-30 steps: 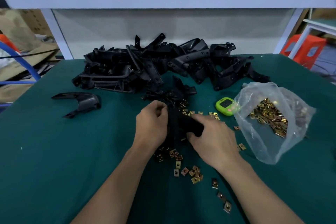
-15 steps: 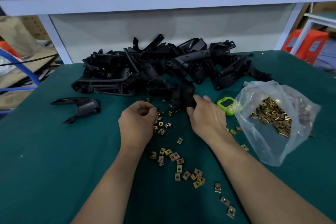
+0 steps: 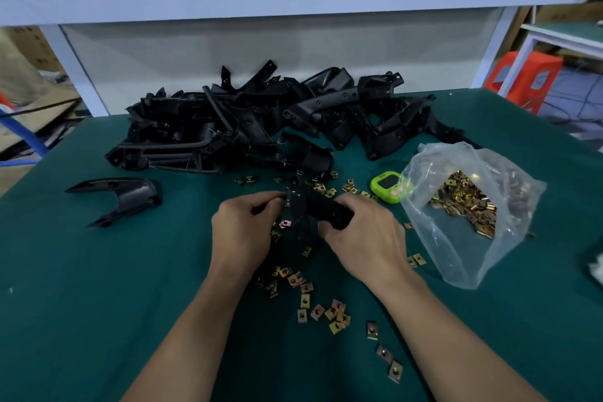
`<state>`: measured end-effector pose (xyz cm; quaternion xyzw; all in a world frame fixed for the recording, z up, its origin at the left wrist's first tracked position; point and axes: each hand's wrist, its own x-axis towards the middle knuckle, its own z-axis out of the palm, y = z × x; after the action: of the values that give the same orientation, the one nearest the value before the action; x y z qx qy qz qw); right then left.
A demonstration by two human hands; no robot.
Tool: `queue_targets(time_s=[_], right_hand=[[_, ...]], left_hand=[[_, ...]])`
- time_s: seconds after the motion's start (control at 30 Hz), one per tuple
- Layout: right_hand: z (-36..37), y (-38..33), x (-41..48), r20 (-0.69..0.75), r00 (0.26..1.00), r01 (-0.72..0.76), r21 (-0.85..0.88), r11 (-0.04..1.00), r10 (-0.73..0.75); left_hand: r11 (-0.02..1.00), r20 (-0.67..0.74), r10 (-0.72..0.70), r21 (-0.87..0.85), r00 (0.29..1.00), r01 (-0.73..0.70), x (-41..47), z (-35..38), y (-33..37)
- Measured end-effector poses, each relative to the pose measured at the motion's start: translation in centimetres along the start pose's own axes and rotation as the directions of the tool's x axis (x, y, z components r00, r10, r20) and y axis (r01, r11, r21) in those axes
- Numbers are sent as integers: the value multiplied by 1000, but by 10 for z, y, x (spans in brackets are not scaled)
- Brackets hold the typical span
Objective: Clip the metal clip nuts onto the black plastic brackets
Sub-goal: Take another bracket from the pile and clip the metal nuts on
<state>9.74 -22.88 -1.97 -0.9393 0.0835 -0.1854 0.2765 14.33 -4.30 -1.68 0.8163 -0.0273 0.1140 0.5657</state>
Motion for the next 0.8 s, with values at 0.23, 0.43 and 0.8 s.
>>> queue_targets(time_s=[0.23, 0.43, 0.8], right_hand=[[-6, 12, 7, 21, 999, -43, 31, 999, 43], [-8, 16, 11, 43, 998, -53, 121, 991, 48], [-11, 13, 10, 53, 998, 35, 63, 997, -38]], left_hand=[[950, 76, -123, -280, 990, 139, 1, -6, 3], [878, 180, -155, -425, 971, 219, 0, -5, 10], [896, 286, -116, -382, 951, 225, -5, 0, 15]])
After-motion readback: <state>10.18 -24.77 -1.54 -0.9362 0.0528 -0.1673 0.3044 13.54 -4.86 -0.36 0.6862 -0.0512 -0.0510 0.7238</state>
